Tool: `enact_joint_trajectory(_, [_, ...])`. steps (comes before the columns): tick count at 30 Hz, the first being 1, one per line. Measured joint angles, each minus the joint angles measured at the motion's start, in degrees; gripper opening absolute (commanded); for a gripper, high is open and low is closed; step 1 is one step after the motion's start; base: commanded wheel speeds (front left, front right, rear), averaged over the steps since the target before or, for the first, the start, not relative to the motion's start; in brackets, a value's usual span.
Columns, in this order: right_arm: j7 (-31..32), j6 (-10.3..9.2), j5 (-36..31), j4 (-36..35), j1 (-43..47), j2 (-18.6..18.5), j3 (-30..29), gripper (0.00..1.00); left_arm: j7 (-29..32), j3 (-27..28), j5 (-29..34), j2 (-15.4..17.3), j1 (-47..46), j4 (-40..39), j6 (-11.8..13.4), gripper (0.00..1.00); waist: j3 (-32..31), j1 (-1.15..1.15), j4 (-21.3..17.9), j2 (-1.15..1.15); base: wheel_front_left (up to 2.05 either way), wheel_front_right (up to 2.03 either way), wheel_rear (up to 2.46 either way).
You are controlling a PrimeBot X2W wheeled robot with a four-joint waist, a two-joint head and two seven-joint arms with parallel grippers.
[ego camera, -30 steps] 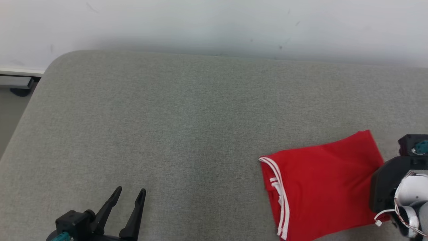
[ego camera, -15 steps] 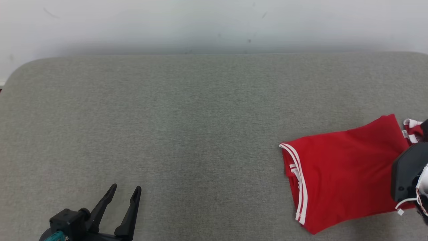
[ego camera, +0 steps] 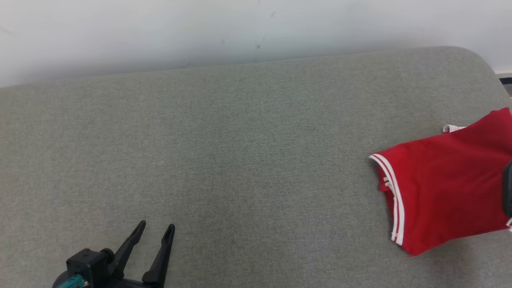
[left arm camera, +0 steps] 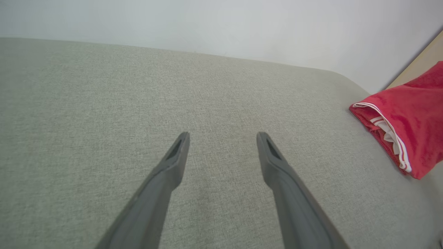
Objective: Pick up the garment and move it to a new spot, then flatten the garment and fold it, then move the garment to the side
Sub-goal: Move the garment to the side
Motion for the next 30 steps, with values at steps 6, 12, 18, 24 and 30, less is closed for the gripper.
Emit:
enact_joint_trajectory(6, [-0.9,1.15,-0.7,-0.1,0.0,-3.2,-1.7,0.00,0.3,-0.8,0.1,-0.2,-1.0,0.2,-0.5,1.00,0.0,-0.01,-0.8,0.00,0.00,0.00,0.00])
enact_joint_trajectory(12, [-2.5,2.19,-1.0,0.4,-0.8,-4.7,-1.9,0.00,0.4,-0.7,0.1,0.1,-1.0,0.4,-0.5,1.00,0.1,-0.01,-0.8,0.00,0.00,0.00,0.00])
enact_joint_trajectory(18, [-3.9,2.96,-1.1,0.8,-1.0,-5.4,-1.9,0.00,0.7,-0.7,0.1,0.2,-1.0,0.5,-0.5,1.00,0.2,-0.01,-0.8,0.00,0.00,0.00,0.00])
enact_joint_trajectory(24, [-5.7,3.19,-2.1,0.4,-2.5,-7.2,-2.3,0.00,0.8,-0.7,0.2,0.5,-1.0,0.0,-0.5,1.00,0.9,-0.01,-1.0,0.00,0.00,0.00,0.00])
enact_joint_trajectory(30, [-7.3,3.18,-2.1,0.4,-2.5,-7.5,-3.0,0.00,1.3,-0.7,0.3,0.8,-1.0,-0.7,-0.5,1.00,2.2,-0.01,-1.1,0.00,0.00,0.00,0.00])
